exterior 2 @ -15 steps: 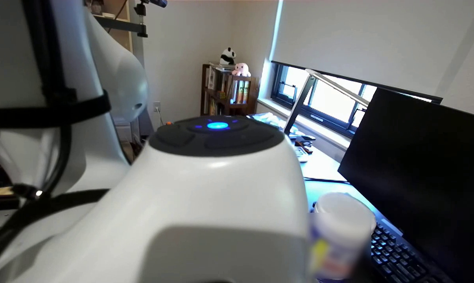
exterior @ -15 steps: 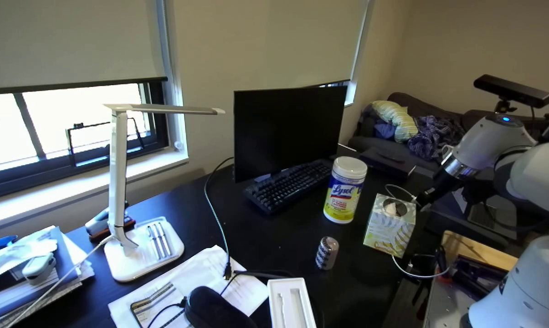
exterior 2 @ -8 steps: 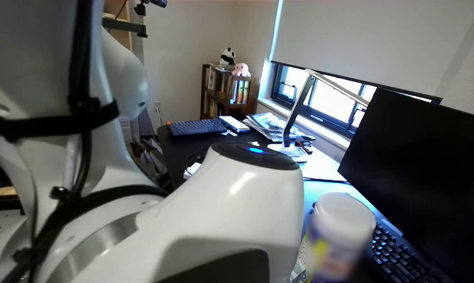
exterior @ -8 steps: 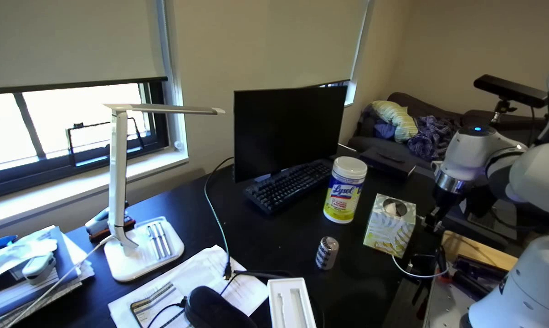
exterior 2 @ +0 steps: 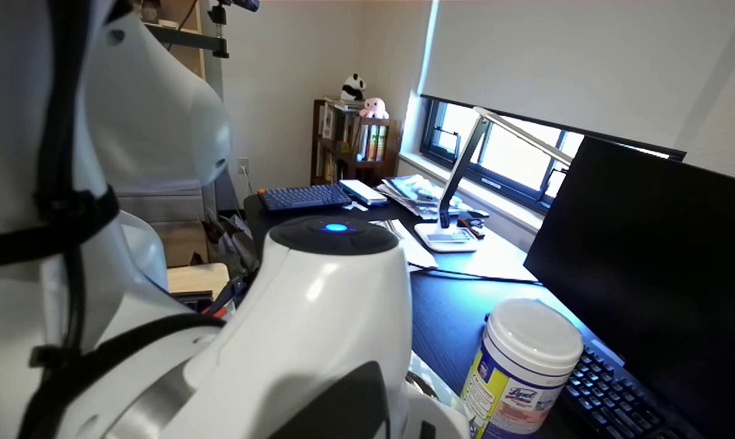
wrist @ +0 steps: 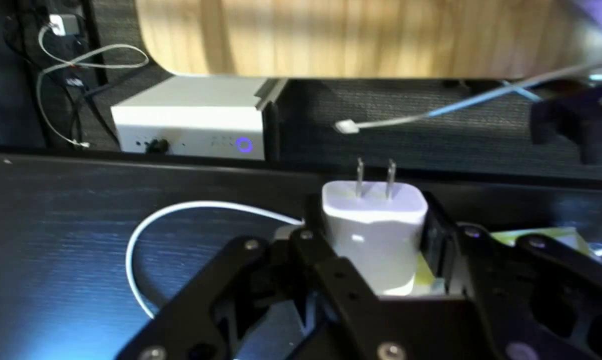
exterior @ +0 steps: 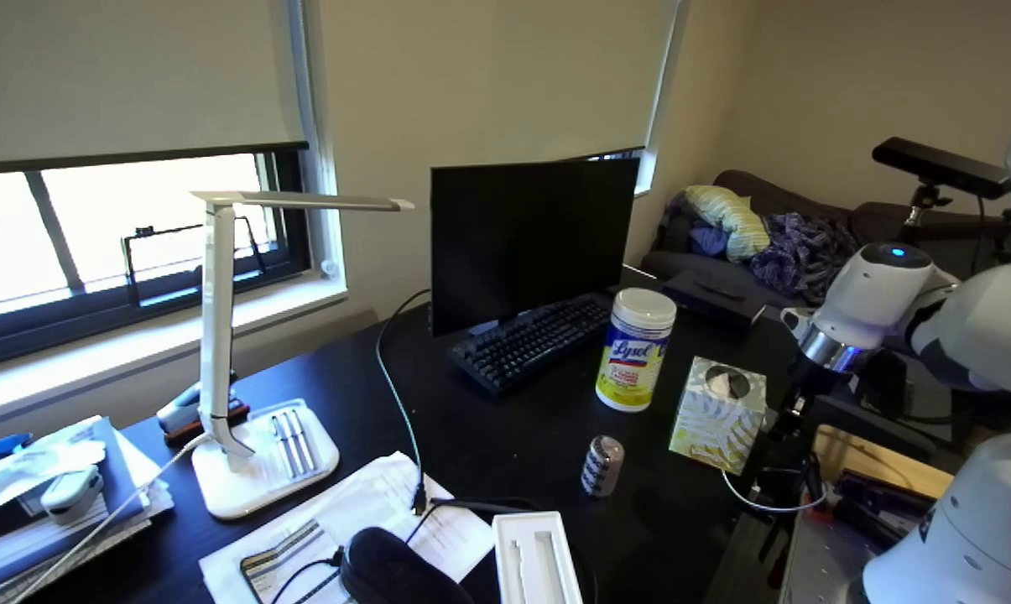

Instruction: Move the white charger head to the left

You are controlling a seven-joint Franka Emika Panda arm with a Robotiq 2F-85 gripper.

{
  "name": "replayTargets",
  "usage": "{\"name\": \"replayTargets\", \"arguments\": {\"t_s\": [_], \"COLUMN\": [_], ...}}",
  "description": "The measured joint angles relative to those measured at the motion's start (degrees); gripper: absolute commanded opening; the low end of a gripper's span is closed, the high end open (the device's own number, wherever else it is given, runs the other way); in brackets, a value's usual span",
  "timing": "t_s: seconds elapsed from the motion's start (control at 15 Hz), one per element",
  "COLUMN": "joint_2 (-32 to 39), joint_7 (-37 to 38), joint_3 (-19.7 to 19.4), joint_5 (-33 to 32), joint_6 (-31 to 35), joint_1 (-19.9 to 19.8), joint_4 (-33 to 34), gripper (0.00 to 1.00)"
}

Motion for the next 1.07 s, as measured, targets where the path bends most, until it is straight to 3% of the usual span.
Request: {"name": "replayTargets", "arguments": {"t_s": [0.27, 0.53, 0.8, 1.07], "joint_2": [1.1, 1.1, 1.1, 1.3], "joint_7": [10.9, 21.6, 25.8, 26.1], "joint_3": [0.7, 2.3, 3.3, 1.8], "joint_5": [-14.5, -24.6, -27.4, -25.4], "joint_6": [9.3, 14.2, 14.1, 11.0], "joint_1": [0.0, 0.5, 0.0, -4.9], "joint_4": [0.0, 0.0, 0.0, 1.4], "gripper": [0.23, 0.23, 0.23, 0.23]}}
